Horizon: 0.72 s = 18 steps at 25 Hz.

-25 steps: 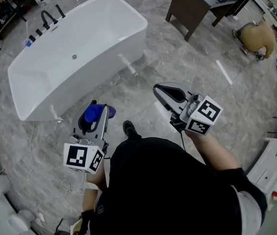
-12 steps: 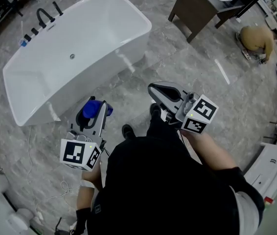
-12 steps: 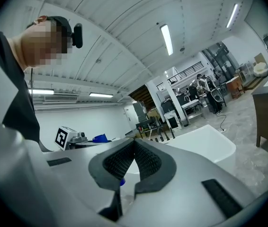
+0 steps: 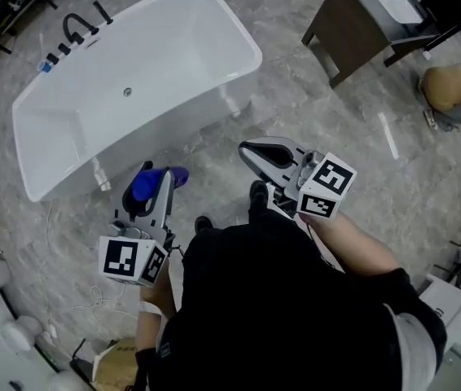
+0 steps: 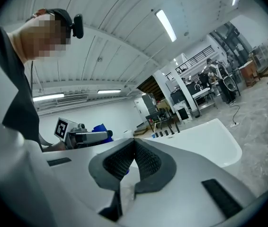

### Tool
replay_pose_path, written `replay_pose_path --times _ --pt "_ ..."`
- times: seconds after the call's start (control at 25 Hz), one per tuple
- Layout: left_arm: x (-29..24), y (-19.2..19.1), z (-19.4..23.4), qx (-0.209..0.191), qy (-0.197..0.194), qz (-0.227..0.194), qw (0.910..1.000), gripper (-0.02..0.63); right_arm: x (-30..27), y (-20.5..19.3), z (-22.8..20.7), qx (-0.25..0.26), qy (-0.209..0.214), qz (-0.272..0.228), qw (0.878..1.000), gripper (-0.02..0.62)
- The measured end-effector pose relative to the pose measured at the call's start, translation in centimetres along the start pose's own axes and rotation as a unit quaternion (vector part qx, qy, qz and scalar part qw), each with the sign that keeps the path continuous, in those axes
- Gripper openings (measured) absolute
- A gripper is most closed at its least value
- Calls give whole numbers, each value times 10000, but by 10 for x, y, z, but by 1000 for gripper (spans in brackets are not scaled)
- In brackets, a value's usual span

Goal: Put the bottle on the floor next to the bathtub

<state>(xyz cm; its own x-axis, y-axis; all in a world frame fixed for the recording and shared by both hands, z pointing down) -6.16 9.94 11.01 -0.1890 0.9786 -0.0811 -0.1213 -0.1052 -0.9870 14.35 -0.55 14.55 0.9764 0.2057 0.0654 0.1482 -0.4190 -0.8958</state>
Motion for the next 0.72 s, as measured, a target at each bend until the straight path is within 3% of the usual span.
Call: replay_pose_path --times 0.36,0.72 --pt "-59 -18 -26 207 370 57 9991 153 5 2 -77 -277 287 469 9981 28" --pt "-66 -53 21 168 176 233 9994 152 -62 -33 -93 -406 304 821 9953 28"
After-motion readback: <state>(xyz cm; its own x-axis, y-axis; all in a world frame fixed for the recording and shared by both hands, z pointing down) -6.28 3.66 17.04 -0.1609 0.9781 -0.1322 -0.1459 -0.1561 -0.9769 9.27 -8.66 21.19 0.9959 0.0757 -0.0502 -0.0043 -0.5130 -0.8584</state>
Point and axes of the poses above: the fingertips, and each gripper's own axes: x backward along the fingers, z to its left, y out of its top, the point moved 6 cm from there along x, backward along the fingers, and after that the axes turned 11 degrees about -z, right-handed, at the moved point
